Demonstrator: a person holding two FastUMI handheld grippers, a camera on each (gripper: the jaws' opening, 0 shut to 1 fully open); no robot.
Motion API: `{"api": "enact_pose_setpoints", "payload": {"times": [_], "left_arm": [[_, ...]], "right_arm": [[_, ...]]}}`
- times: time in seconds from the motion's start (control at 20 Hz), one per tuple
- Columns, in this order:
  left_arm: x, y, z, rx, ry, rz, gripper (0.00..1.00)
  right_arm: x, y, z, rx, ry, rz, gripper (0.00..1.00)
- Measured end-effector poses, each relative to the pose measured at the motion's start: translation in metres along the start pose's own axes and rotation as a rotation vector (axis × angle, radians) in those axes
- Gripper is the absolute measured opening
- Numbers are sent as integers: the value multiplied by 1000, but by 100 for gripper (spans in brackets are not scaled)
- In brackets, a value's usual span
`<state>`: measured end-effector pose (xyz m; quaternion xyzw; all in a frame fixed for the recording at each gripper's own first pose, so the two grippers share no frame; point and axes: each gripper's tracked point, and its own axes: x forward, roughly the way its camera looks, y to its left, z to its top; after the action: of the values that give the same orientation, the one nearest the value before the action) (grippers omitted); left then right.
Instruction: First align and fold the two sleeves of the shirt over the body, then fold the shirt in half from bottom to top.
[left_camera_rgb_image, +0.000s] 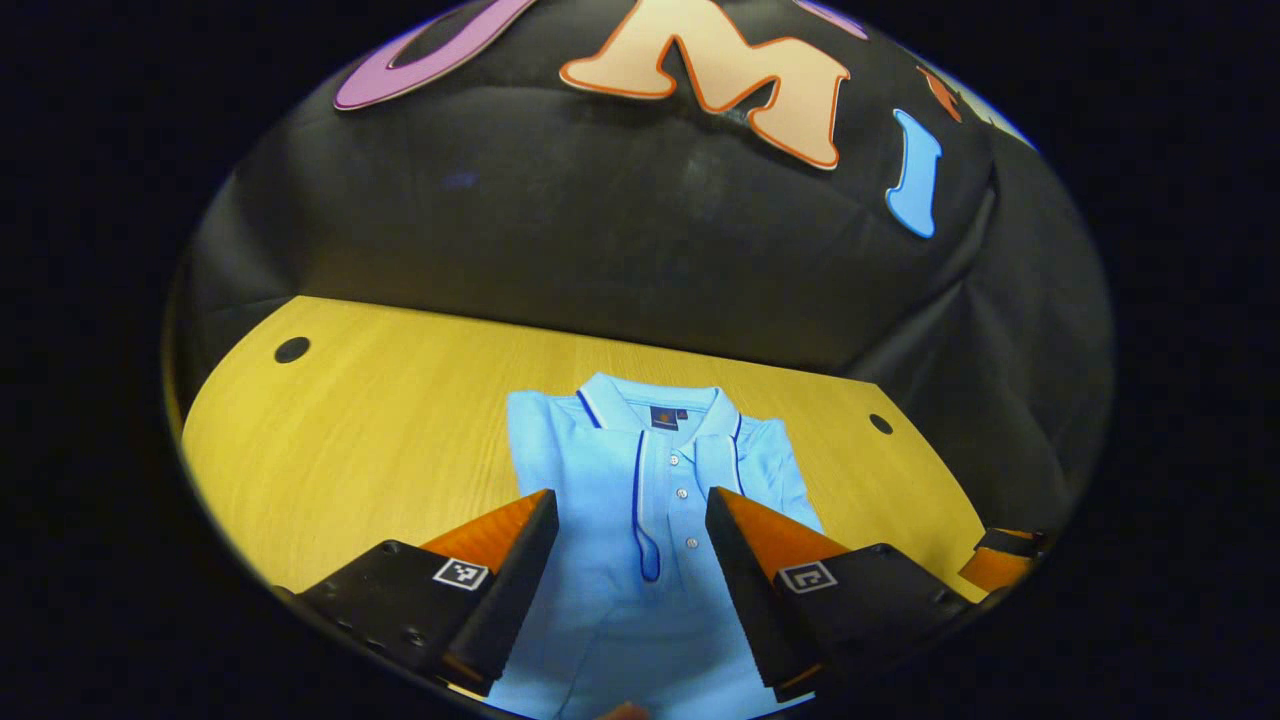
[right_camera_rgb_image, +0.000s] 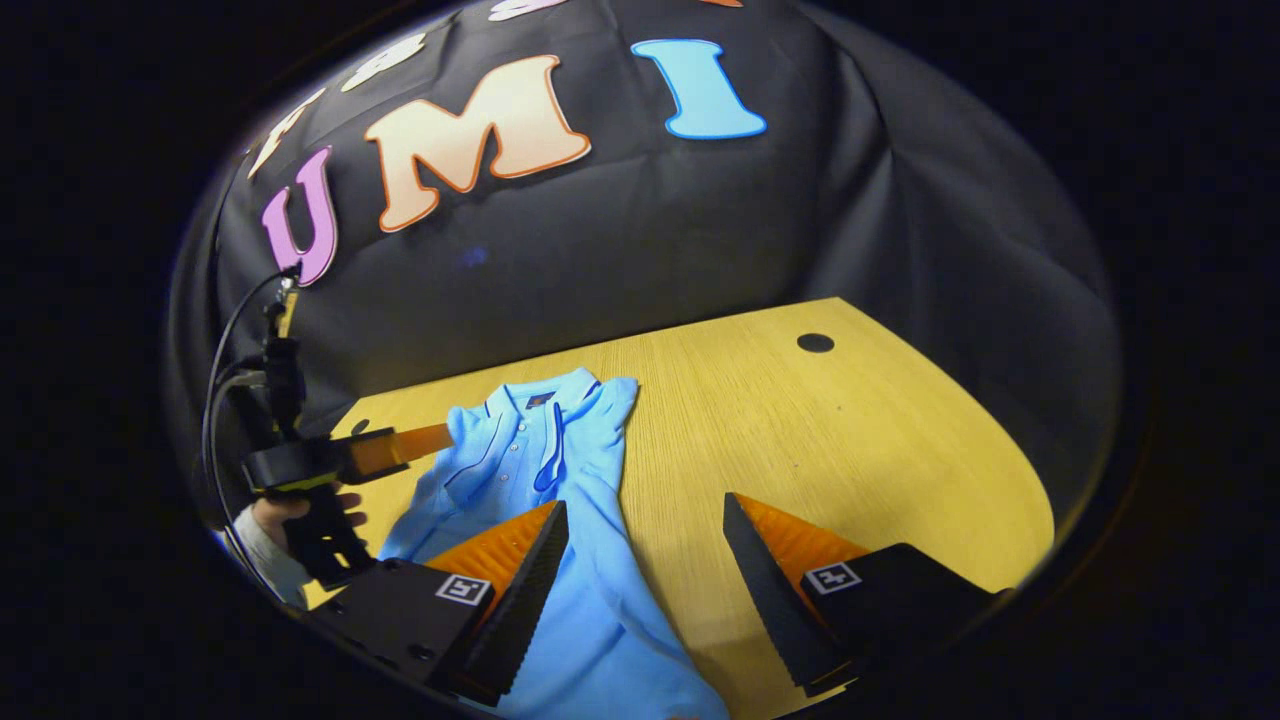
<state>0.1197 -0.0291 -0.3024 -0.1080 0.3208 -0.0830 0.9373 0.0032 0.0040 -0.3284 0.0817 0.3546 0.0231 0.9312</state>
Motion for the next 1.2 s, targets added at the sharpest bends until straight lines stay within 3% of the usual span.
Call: {"api": "enact_pose_setpoints", "payload": {"times": [0.2,0.5,0.8,1.2], "left_arm": [[-66,4,1,37,-56,40,95],[-155,7,-13,158,-119,103,96],[-216,8,-71,163,-55,92,96],[-258,21,-170,164,80,106,96]], "right_arm": [[-30,2,-7,-56,8,39,98],[-83,1,-19,-94,-18,78,98],[-130,-5,-63,-145,11,84,98],[-163,-4,-134,-207,103,77,98]]}}
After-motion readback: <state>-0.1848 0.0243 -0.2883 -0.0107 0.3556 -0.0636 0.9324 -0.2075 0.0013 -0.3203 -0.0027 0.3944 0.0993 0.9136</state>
